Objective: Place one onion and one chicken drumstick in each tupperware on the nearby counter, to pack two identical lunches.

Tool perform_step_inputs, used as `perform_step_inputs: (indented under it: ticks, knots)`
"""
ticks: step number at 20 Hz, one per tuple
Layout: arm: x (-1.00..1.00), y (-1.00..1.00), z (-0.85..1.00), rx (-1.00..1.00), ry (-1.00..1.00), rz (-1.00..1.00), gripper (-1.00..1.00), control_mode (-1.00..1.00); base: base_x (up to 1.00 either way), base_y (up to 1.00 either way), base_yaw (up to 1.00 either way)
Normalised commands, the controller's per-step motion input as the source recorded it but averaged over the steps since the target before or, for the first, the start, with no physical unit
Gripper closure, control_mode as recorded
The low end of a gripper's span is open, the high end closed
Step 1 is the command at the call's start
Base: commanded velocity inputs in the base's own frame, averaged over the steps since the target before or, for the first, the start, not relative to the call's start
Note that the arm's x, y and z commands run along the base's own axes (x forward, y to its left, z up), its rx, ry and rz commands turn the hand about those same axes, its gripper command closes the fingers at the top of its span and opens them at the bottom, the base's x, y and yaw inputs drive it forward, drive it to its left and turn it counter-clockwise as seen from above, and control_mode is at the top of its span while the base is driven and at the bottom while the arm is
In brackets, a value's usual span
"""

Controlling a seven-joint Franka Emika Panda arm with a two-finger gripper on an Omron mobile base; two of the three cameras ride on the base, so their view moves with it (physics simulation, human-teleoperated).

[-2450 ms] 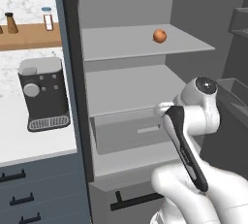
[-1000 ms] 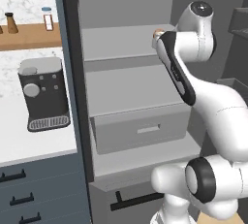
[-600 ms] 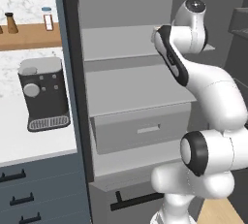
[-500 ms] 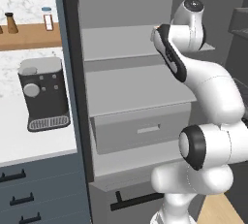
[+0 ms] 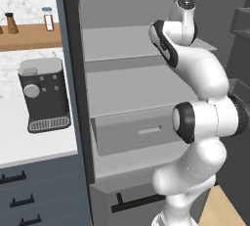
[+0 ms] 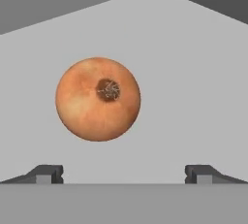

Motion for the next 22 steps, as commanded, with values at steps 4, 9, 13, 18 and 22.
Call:
perform_step_inputs:
  ticks: [4,9,13,18,22]
  knots:
    - [0.67,0.0,0.0,0.0,0.0,0.0,-1.0,-1.0,0.0,0.0,0.0]
    - [0.56,0.0,-0.02,0.0,0.0,0.0,-1.0,-1.0,0.0,0.0,0.0]
    - [0.44,0.0,-0.18,0.0,0.0,0.0,-1.0,-1.0,0.0,0.0,0.0]
    - [0.08,0.0,-0.38,-0.03,0.0,0.0,1.0,-1.0,0.0,0.0,0.0]
    - [-0.01,0.0,-0.56,-0.06,0.0,0.0,1.0,-1.0,0.0,0.0,0.0]
